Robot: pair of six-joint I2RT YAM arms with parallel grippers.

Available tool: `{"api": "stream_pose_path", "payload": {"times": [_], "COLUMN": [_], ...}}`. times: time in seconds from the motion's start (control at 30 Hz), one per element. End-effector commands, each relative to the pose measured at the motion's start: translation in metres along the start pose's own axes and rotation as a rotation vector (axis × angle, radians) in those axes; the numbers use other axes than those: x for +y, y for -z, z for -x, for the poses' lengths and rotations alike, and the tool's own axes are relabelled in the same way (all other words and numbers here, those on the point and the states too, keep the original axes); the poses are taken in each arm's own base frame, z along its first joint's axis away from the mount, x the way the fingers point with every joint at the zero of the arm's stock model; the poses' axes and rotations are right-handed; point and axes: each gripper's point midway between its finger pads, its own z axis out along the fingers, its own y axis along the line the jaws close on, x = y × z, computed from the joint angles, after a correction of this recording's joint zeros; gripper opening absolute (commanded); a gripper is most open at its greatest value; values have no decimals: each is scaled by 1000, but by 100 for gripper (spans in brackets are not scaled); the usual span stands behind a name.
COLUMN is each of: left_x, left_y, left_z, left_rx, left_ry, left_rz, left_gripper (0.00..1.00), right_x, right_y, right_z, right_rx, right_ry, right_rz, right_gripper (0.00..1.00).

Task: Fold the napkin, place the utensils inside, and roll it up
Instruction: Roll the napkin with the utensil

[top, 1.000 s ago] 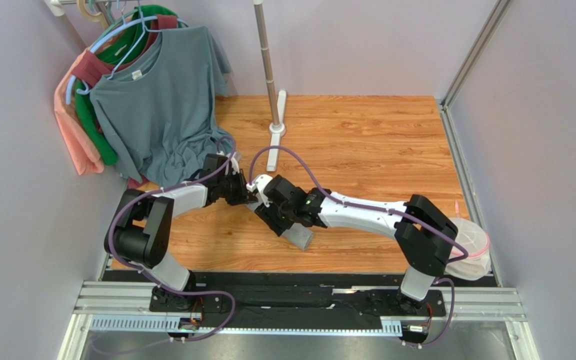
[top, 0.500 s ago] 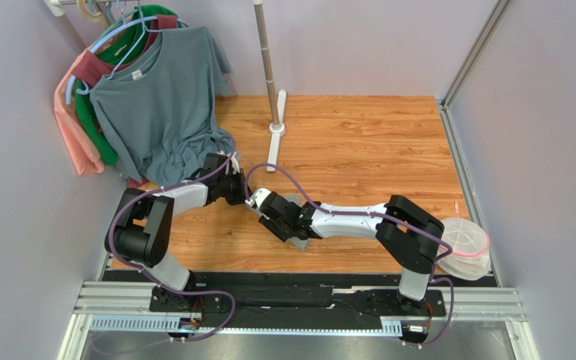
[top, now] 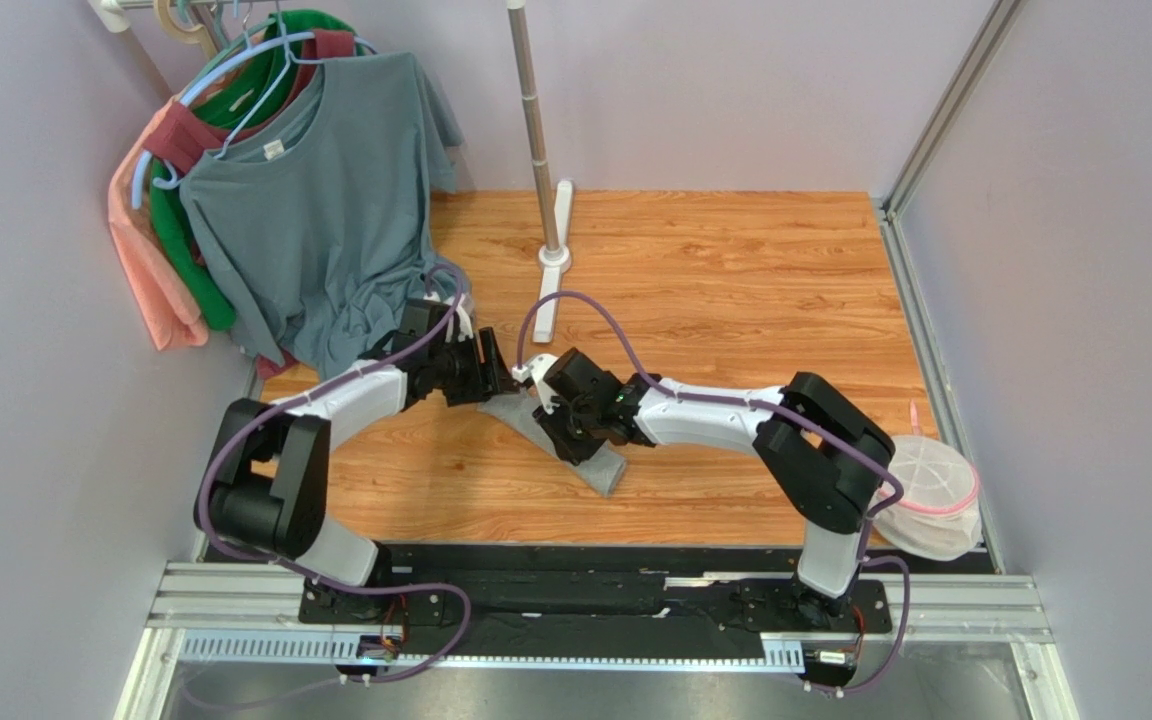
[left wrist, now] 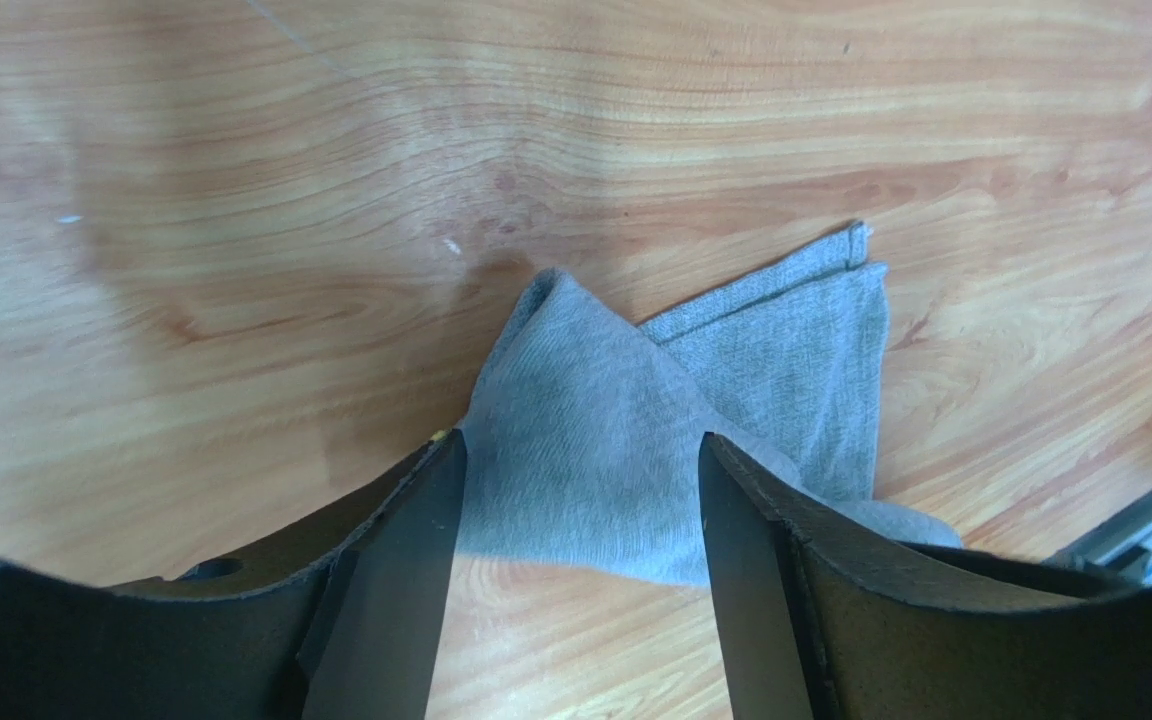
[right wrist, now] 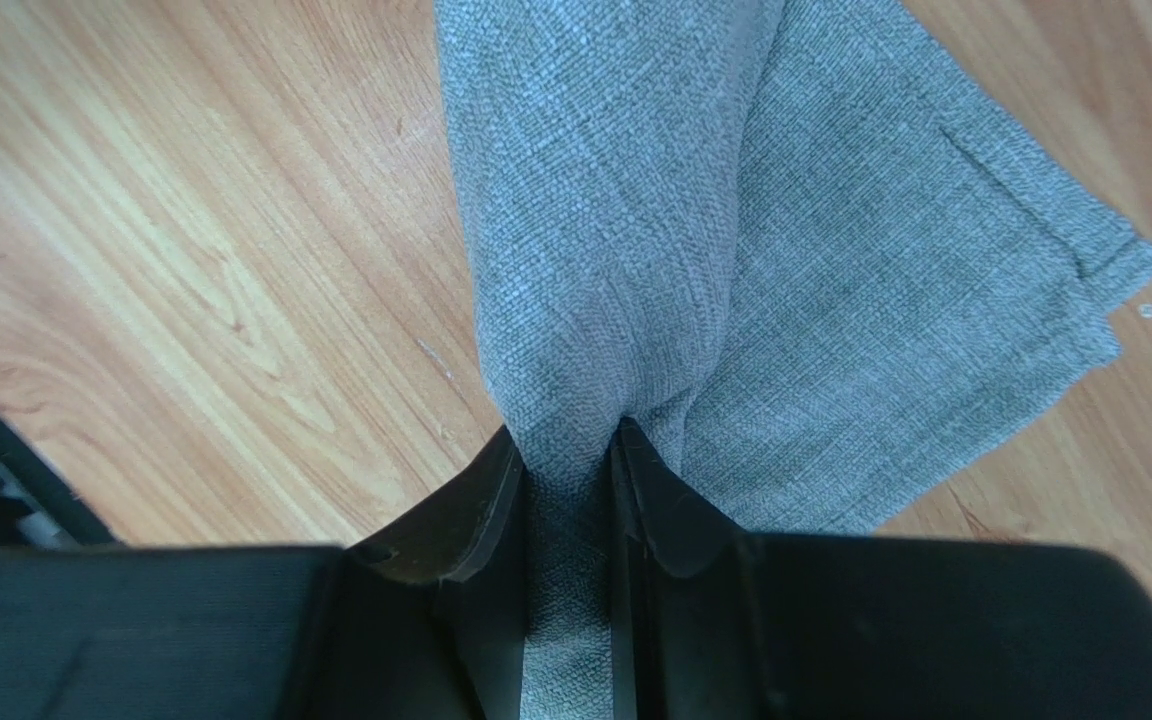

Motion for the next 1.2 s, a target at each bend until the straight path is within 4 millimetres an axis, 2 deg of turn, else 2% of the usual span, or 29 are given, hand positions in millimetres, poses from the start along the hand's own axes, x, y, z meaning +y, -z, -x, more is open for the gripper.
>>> {"api": "stream_pose_path", "payload": {"times": [0.0, 0.07, 0.23, 0.27, 0.5, 0.67, 0.8, 0.9, 1.0, 1.1, 1.13, 1.17], "left_x": [0, 5, 3, 4, 3, 4, 5, 4, 5, 8, 9, 10], "left_y": [27, 30, 36, 34, 24, 17, 7, 2, -3, -8, -9, -9], "left_z": [21, 16, 9, 2, -3, -5, -15, -13, -14, -17, -18, -19], "left_rx": [-100, -112, -158, -144, -133, -124, -76, -82, -70, -41, -33, -22], "left_ry": [2, 25, 42, 52, 65, 73, 96, 94, 91, 92, 93, 88], "left_rz": [73, 95, 55, 42, 11, -2, -23, -37, -37, -30, -23, -17], "left_gripper": [68, 71, 71, 71, 71, 71, 70, 67, 61, 41, 30, 26], "right_x": [13, 12, 14, 14, 16, 14, 13, 12, 10, 8, 7, 7], "right_y": [-7, -7, -9, -9, -9, -10, -12, -14, -14, -13, -11, -6], "right_z": [-44, -42, -43, -43, -38, -38, -37, -38, -35, -30, -28, -23], "right_rx": [168, 172, 204, 211, 216, 222, 232, 235, 227, 215, 210, 198], "right_ry": [-107, -131, -182, -191, -291, -327, -361, -366, -368, -361, -358, -352], "right_rz": [193, 230, 333, 351, 496, 535, 577, 578, 573, 558, 553, 551], "right_gripper": [15, 15, 15, 15, 14, 13, 13, 13, 14, 18, 23, 25]}}
